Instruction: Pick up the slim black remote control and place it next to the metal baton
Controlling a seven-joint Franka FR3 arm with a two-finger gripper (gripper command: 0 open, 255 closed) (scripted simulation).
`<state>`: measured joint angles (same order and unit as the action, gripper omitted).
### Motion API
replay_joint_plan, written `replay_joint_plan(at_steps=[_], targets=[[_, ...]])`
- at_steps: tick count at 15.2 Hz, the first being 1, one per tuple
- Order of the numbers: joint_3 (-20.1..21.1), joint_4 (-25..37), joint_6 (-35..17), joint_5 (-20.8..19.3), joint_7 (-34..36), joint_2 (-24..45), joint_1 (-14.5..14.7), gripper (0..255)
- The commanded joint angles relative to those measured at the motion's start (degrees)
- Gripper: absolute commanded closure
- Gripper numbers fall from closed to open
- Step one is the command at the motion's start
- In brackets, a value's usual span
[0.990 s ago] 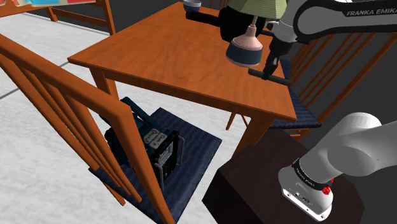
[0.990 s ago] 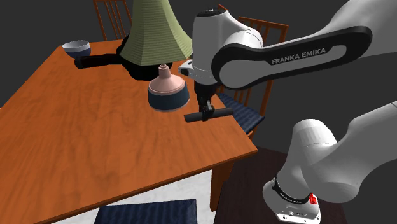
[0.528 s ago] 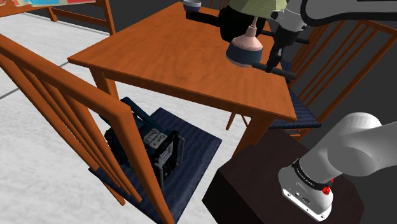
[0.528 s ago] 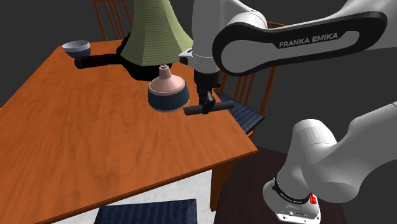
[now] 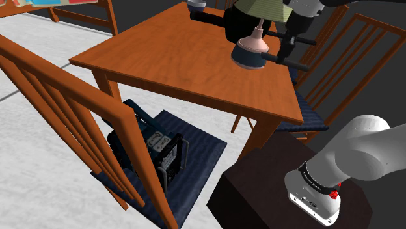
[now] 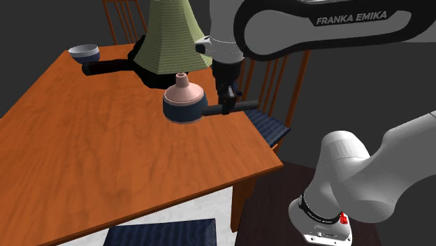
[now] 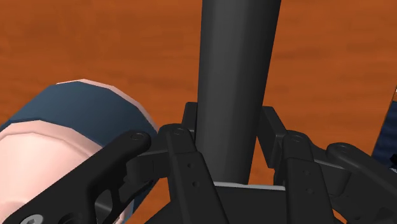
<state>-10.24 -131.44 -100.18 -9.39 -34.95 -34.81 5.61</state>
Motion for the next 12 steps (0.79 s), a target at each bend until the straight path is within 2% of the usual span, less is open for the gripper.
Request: replay_joint_plan(at_steps=[1,7,12], targets=[[0.06,1.50,1.44,0.08,-0.18,0.06,0.02,255],[-6.65,8.44,-0.83,-1.18,-7.95,8.29,-1.40,255],[-12.14,15.99,-2.13,-0.16,-14.85,16.51,-2.16,255]])
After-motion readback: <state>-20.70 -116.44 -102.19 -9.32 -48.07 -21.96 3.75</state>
